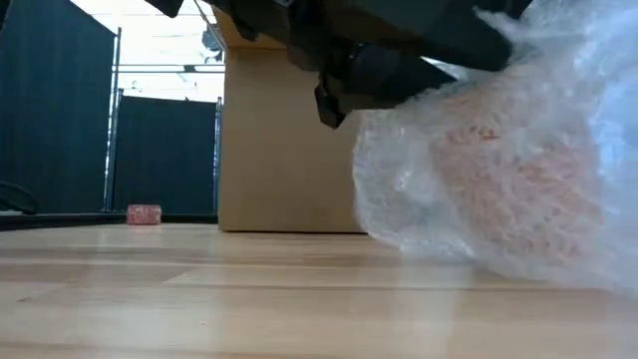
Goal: Wrap mug
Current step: Wrap the yellow mug with the bubble wrap
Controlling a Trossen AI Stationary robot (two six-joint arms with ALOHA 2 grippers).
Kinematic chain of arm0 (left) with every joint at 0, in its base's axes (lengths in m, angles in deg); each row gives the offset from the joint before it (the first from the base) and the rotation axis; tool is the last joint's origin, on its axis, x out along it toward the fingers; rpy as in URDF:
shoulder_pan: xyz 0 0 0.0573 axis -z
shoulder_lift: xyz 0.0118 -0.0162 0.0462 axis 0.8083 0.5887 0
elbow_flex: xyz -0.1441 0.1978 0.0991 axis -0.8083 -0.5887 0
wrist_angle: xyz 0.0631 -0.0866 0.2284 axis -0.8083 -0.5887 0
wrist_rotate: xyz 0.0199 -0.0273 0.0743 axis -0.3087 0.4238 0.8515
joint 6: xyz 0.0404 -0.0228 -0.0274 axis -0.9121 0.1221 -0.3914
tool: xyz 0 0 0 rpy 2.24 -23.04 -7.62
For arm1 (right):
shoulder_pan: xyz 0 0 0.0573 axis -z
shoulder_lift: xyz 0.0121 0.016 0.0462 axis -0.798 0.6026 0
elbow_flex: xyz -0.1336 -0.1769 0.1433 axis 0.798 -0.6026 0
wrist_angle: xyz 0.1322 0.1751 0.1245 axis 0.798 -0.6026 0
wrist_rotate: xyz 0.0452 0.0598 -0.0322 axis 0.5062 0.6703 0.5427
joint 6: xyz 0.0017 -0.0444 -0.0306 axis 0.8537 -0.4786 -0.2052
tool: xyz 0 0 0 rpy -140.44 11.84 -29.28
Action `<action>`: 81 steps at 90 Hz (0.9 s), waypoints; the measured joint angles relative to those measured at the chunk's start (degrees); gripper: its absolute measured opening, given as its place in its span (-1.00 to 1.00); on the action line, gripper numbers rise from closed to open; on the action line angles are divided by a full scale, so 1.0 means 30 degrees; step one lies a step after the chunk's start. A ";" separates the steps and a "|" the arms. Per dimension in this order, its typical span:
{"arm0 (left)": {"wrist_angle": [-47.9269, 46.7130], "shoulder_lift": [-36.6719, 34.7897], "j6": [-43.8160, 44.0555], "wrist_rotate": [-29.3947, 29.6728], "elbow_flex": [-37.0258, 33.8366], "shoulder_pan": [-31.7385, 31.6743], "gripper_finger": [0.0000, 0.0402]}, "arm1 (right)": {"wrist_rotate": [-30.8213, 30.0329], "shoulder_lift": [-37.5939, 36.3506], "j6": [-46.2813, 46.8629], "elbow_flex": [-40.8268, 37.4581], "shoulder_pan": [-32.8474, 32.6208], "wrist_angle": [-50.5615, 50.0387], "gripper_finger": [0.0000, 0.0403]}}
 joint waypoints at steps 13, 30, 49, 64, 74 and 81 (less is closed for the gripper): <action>-0.0277 -0.0876 -0.0290 0.0648 0.0012 -0.0011 -0.20 | -0.0132 0.0033 0.0231 -0.0198 -0.0126 -0.1129 -0.22; 0.0215 -0.1040 -0.0785 0.1032 0.0065 -0.0728 -0.20 | -0.0700 -0.0052 0.0189 -0.0226 -0.0122 -0.1027 -0.22; 0.0668 -0.0554 -0.0917 0.0677 0.0056 -0.1469 -0.20 | -0.0795 -0.0457 0.0091 -0.0226 -0.0120 -0.1033 -0.22; 0.1580 0.0242 -0.0786 0.0207 0.0064 -0.1934 -0.20 | -0.1259 -0.1189 -0.0129 -0.0219 -0.0134 -0.0923 -0.22; 0.1655 0.0567 -0.0669 0.0297 0.0100 -0.2015 -0.20 | -0.1370 -0.1532 -0.0131 -0.0219 -0.0178 -0.0916 -0.22; 0.1595 0.0586 -0.0619 0.0301 0.0100 -0.2049 -0.20 | -0.1349 -0.1868 -0.0140 -0.0219 -0.0171 -0.0992 -0.22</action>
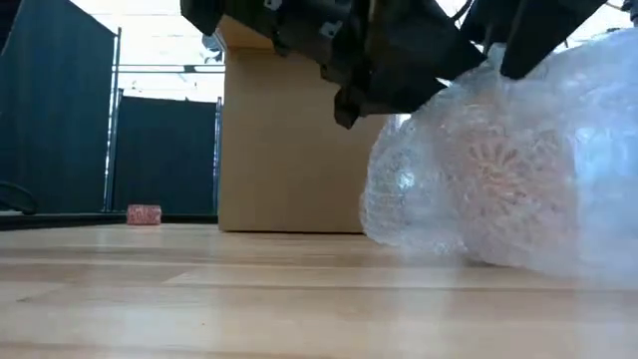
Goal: Wrap mug
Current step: Wrap the yellow mug with the bubble wrap
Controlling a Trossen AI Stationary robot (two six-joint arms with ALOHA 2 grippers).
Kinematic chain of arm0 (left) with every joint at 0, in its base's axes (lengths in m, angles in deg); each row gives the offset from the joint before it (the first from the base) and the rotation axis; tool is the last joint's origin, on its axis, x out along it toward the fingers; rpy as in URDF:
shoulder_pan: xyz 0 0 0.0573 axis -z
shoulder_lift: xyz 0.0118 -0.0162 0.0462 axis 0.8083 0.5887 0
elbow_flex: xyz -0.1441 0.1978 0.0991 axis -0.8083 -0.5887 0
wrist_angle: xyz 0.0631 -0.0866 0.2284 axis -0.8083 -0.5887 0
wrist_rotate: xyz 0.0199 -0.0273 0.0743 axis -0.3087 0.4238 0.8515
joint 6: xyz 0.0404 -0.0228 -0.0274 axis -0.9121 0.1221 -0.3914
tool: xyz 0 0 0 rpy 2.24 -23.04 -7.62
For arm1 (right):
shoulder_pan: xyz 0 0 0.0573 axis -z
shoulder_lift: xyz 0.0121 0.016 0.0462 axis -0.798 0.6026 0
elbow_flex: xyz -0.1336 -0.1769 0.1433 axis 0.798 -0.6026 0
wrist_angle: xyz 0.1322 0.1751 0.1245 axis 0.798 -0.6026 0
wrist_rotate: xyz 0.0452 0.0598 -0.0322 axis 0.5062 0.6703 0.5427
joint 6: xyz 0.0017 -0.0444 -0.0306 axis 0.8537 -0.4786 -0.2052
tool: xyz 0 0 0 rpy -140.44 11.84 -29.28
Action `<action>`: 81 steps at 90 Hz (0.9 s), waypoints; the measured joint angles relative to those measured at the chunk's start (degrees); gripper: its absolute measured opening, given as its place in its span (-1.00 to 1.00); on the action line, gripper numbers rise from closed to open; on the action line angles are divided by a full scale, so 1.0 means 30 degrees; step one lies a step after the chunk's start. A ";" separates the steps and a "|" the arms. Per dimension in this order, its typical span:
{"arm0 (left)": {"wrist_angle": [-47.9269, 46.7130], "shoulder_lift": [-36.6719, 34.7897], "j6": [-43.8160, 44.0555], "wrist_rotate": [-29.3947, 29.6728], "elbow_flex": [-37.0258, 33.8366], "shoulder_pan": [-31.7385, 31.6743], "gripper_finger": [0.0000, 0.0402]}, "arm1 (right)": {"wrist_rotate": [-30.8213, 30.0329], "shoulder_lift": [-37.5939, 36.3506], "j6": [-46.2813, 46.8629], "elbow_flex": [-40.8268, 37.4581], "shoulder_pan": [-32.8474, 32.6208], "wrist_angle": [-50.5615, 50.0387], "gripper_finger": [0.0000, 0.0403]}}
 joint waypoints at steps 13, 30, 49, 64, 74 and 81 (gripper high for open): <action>-0.0063 0.0015 0.0284 0.0213 0.0000 -0.0044 -0.20 | 0.0402 -0.1602 -0.0064 0.0030 -0.0096 -0.0560 -0.22; -0.0121 0.0022 0.0335 0.0215 0.0000 -0.0044 -0.20 | -0.0680 -0.4586 0.0564 0.0081 -0.0122 -0.2863 -0.22; -0.0085 0.0036 0.0335 0.0208 -0.0007 -0.0043 -0.20 | -0.2106 -0.5593 0.4913 -0.1646 0.0314 -0.7437 -0.22; -0.0095 0.0044 0.0328 -0.0080 -0.0022 -0.0044 -0.20 | -0.0066 -0.5575 0.4716 -0.5916 0.0350 -0.2856 -0.22; -0.0121 0.0051 0.0335 -0.0127 -0.0022 -0.0036 -0.20 | 0.0469 -0.5542 0.3661 -0.8670 0.0233 0.2947 -0.22; -0.0269 0.0076 0.0340 -0.0156 -0.0051 -0.0036 -0.20 | 0.0530 -0.5463 0.3006 -0.9864 0.0193 0.6517 -0.22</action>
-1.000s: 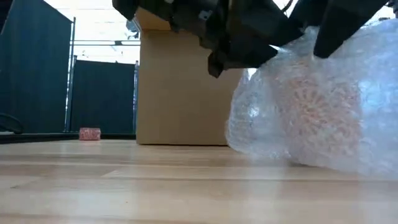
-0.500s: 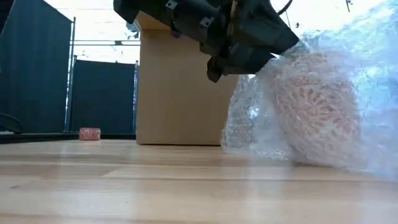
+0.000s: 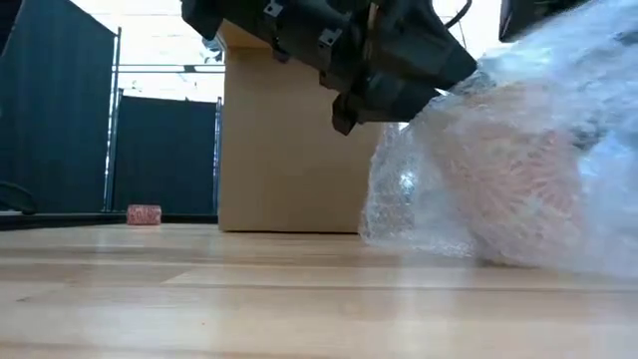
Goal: Wrap mug
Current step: Wrap the yellow mug with the bubble wrap
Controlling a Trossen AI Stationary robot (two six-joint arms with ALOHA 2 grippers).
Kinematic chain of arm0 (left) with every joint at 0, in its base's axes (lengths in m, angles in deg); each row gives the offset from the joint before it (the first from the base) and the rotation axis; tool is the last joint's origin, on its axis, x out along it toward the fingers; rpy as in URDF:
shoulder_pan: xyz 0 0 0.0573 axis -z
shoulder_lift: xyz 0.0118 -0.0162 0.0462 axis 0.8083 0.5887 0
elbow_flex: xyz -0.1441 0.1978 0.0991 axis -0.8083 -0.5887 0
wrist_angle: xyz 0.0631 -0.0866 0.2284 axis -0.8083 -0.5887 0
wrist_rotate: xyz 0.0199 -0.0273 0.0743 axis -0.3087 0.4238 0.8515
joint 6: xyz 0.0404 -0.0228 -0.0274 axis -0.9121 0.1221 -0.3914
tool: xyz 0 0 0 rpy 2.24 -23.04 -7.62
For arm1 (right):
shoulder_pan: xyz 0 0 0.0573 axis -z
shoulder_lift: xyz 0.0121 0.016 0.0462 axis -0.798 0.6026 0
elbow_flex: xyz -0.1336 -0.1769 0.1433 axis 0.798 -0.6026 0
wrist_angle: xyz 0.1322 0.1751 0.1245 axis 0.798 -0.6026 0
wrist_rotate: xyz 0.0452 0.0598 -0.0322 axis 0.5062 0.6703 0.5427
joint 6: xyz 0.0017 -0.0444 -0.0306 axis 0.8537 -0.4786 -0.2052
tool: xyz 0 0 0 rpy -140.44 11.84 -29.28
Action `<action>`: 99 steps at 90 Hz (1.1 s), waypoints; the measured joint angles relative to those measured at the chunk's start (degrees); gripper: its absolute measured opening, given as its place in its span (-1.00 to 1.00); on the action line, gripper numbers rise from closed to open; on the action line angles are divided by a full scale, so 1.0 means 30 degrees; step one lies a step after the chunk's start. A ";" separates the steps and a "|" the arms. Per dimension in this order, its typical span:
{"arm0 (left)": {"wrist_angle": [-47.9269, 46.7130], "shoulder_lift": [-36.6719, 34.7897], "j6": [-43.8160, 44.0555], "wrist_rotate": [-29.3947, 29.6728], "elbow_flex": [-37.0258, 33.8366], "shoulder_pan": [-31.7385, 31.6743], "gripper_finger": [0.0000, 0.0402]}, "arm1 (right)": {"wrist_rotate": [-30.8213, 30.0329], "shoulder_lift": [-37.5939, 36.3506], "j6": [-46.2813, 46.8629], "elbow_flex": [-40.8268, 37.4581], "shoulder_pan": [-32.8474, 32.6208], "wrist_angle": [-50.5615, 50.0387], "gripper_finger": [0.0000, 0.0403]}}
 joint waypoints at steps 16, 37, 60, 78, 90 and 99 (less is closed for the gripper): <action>0.0120 -0.0010 0.0035 -0.0142 0.0169 0.0002 -0.20 | -0.0103 0.0893 -0.0828 -0.0996 0.0022 0.3758 -0.28; -0.0443 0.0012 0.0128 -0.1005 0.0843 0.0073 -0.20 | -0.1173 0.2546 -0.1700 -0.0963 0.0157 0.6030 -0.35; -0.1052 0.0530 -0.0034 -0.0848 0.0973 0.0033 -0.20 | 0.2087 -0.0172 -0.1140 0.0260 0.0157 0.0858 -0.36; -0.1040 0.0828 0.0025 -0.0882 0.0962 0.0029 -0.20 | -0.2435 -0.1764 -0.2574 0.1544 0.0379 -0.1035 -0.36; -0.1033 0.0842 -0.0026 -0.0886 0.0947 0.0108 -0.20 | -0.3367 -0.1394 -0.3741 0.1544 0.0910 -0.0688 -0.36; -0.0951 0.0850 -0.0041 -0.0896 0.0925 0.0124 -0.20 | -0.3147 -0.0821 -0.4527 0.1514 0.1111 0.0606 -0.36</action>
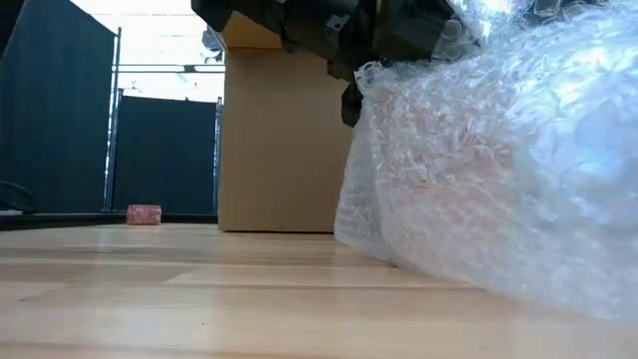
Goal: Wrap mug
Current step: Wrap the yellow mug with the bubble wrap
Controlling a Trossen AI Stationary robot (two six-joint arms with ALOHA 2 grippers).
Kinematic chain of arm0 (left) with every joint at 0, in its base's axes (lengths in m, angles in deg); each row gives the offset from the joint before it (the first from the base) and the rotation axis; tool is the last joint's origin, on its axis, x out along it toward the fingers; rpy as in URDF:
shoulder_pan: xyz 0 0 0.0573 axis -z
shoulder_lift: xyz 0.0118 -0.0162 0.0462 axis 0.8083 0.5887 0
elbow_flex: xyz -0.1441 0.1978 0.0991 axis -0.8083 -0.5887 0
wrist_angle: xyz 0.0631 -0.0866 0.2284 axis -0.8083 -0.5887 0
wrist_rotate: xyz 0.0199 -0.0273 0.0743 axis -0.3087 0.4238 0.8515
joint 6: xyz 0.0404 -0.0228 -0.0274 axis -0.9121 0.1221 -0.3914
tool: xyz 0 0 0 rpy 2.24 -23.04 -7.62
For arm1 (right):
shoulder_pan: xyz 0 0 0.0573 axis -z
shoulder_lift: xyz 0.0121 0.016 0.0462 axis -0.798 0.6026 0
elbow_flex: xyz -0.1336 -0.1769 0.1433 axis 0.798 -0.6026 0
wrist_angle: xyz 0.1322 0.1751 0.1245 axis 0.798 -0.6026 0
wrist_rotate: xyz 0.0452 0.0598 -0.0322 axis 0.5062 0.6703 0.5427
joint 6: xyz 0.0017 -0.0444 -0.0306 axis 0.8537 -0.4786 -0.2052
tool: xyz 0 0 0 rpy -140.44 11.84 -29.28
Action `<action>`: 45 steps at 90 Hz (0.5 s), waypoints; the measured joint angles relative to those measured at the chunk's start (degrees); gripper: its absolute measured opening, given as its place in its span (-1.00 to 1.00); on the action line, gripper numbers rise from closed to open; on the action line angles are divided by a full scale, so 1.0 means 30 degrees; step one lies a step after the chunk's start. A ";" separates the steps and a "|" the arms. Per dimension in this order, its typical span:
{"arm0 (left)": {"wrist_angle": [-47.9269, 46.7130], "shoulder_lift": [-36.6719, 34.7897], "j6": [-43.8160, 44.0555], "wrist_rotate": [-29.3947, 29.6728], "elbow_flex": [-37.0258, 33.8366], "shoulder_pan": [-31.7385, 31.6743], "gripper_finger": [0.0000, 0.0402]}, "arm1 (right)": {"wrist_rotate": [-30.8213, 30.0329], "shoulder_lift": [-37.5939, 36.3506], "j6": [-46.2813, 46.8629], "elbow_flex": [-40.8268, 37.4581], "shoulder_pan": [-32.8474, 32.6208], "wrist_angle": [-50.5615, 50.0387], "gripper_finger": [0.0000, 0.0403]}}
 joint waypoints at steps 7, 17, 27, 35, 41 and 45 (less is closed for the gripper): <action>0.0010 0.0000 0.0000 -0.0019 0.0000 0.0000 -0.20 | 0.0863 0.0454 -0.1463 0.0015 -0.0063 0.2341 -0.36; 0.0006 0.0000 -0.0015 -0.0029 -0.0014 0.0000 -0.20 | 0.1864 0.1393 -0.2101 0.0022 -0.0211 0.3436 -0.44; -0.0023 -0.0007 0.0009 -0.0029 -0.0022 0.0003 -0.20 | 0.2050 0.1952 -0.1736 0.0102 -0.0205 0.3163 -0.63; -0.0103 -0.0173 0.0039 -0.0029 -0.0022 0.0077 -0.20 | 0.2255 0.2141 -0.1844 0.0065 -0.0189 0.3089 -0.83; -0.0448 -0.0648 0.0040 -0.0011 -0.0036 0.0150 -0.20 | 0.2313 0.2105 -0.1859 0.0058 -0.0182 0.2945 -0.95; -0.0791 -0.0949 0.0051 0.0034 -0.0096 0.0161 -0.20 | 0.2355 0.2116 -0.1851 0.0054 -0.0164 0.2928 -0.97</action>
